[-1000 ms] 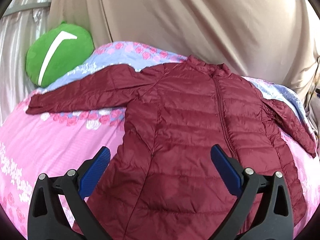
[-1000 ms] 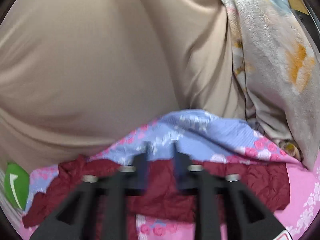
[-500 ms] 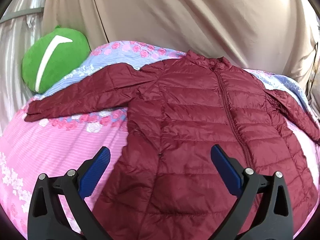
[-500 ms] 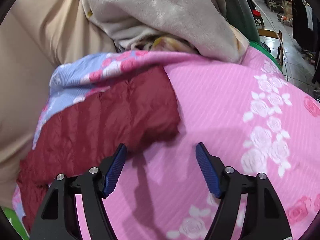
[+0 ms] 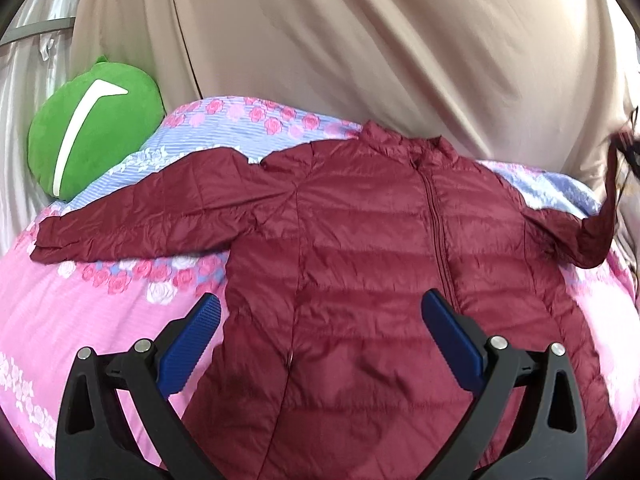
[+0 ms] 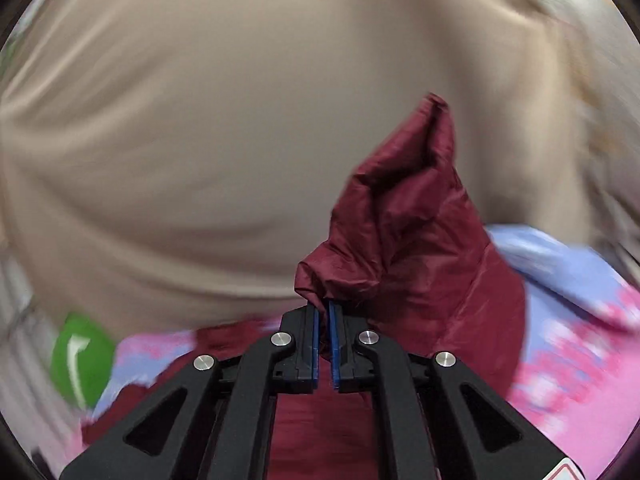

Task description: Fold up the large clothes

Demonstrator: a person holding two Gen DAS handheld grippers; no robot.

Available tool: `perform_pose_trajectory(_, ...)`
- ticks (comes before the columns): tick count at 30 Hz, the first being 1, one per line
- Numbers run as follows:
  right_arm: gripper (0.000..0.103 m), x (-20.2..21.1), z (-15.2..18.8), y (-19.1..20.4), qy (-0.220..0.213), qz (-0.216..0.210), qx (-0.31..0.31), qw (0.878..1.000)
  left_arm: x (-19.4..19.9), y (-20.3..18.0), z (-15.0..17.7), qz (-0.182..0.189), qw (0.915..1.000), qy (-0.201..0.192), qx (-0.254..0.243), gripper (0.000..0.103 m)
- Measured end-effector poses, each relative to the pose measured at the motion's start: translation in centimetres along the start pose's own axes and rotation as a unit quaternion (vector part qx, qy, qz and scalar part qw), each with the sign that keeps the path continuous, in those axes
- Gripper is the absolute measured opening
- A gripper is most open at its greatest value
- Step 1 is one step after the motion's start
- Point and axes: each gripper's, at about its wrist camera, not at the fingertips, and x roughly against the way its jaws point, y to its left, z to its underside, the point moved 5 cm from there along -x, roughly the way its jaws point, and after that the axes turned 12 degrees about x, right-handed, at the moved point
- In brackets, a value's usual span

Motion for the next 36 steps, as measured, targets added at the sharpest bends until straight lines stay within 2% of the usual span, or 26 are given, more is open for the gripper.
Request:
perform_pose_trajectory(1, 0.005, -1.0, -0.4, 2.9, 0.001, -0.024, 0.021, 0.999, -0.3, -0.1, -0.4, 0.003, 1.0000, 0.000, 0.006, 0.098)
perform_pose_trajectory(2, 0.005, -2.9, -0.7, 7.3, 0.008, -0.065, 0.050, 0.997, -0.5, 0.0, -0.6, 0.006, 0.9999, 0.000, 0.009, 0.098)
perform_pose_trajectory(4, 0.005, -6.3, 0.4, 14.4, 0.026, -0.118, 0.099, 0.988, -1.0, 0.2, -1.1, 0.011, 0.9997, 0.003, 0.020, 0.098)
perform_pose_trajectory(6, 0.005, -9.3, 2.8, 19.4, 0.054, -0.145, 0.138, 0.978, -1.7, 0.5, -1.4, 0.014, 0.9995, 0.011, 0.026, 0.098)
perform_pose_trajectory(8, 0.006, -12.2, 7.0, 23.9, 0.100, -0.173, 0.163, 0.966, -2.4, 1.0, -1.6, 0.012, 0.9993, 0.017, 0.031, 0.098)
perform_pose_trajectory(10, 0.007, -15.6, 11.4, 26.7, 0.156, -0.187, 0.189, 0.951, -3.1, 1.5, -1.7, 0.011, 0.9990, 0.023, 0.036, 0.098)
perform_pose_trajectory(11, 0.012, -16.4, 13.3, 27.4, 0.175, -0.186, 0.198, 0.946, -3.6, 1.8, -1.7, 0.012, 0.9988, 0.029, 0.039, 0.098)
perform_pose_trajectory(13, 0.014, -17.7, 17.7, 28.4, 0.219, -0.192, 0.210, 0.933, -4.6, 2.3, -1.7, 0.014, 0.9980, 0.042, 0.045, 0.098)
perform_pose_trajectory(16, 0.017, -17.2, 20.3, 28.7, 0.248, -0.209, 0.206, 0.923, -6.4, 2.8, -1.7, 0.029, 0.9952, 0.070, 0.062, 0.098)
perform_pose_trajectory(17, 0.020, -16.3, 20.4, 28.3, 0.247, -0.218, 0.201, 0.923, -7.2, 2.8, -1.7, 0.040, 0.9933, 0.083, 0.069, 0.098)
perform_pose_trajectory(19, 0.042, -14.2, 19.1, 26.6, 0.225, -0.227, 0.192, 0.928, -8.3, 2.8, -1.9, 0.052, 0.9901, 0.099, 0.085, 0.098)
perform_pose_trajectory(21, 0.056, -11.1, 16.4, 23.1, 0.178, -0.213, 0.184, 0.943, -9.5, 2.5, -2.3, 0.063, 0.9869, 0.111, 0.099, 0.098)
perform_pose_trajectory(22, 0.059, -10.3, 15.8, 21.8, 0.164, -0.202, 0.179, 0.949, -10.1, 2.3, -2.5, 0.070, 0.9856, 0.113, 0.105, 0.098)
perform_pose_trajectory(24, 0.062, -8.2, 14.0, 16.7, 0.140, -0.155, 0.164, 0.964, -11.6, 1.4, -2.9, 0.073, 0.9836, 0.123, 0.110, 0.098)
perform_pose_trajectory(26, 0.064, -7.1, 13.0, 11.5, 0.134, -0.084, 0.152, 0.976, -12.9, 0.3, -3.2, 0.085, 0.9819, 0.128, 0.112, 0.098)
perform_pose_trajectory(29, 0.065, -6.8, 13.3, 4.0, 0.156, 0.001, 0.098, 0.983, -16.7, -1.3, -3.5, 0.083, 0.9798, 0.154, 0.097, 0.098)
perform_pose_trajectory(30, 0.066, -7.0, 13.9, 1.7, 0.169, 0.020, 0.074, 0.983, -17.7, -1.4, -3.7, 0.070, 0.9801, 0.155, 0.102, 0.098)
perform_pose_trajectory(33, 0.066, -8.1, 16.1, -1.4, 0.203, 0.039, 0.033, 0.978, -20.1, -2.0, -4.1, 0.068, 0.9784, 0.153, 0.121, 0.096)
perform_pose_trajectory(34, 0.066, -8.5, 16.8, -1.8, 0.212, 0.041, 0.027, 0.976, -20.5, -2.2, -4.2, 0.067, 0.9789, 0.152, 0.119, 0.091)
perform_pose_trajectory(36, 0.066, -9.7, 17.9, -2.2, 0.229, 0.039, 0.014, 0.972, -21.0, -2.8, -4.4, 0.056, 0.9827, 0.144, 0.103, 0.074)
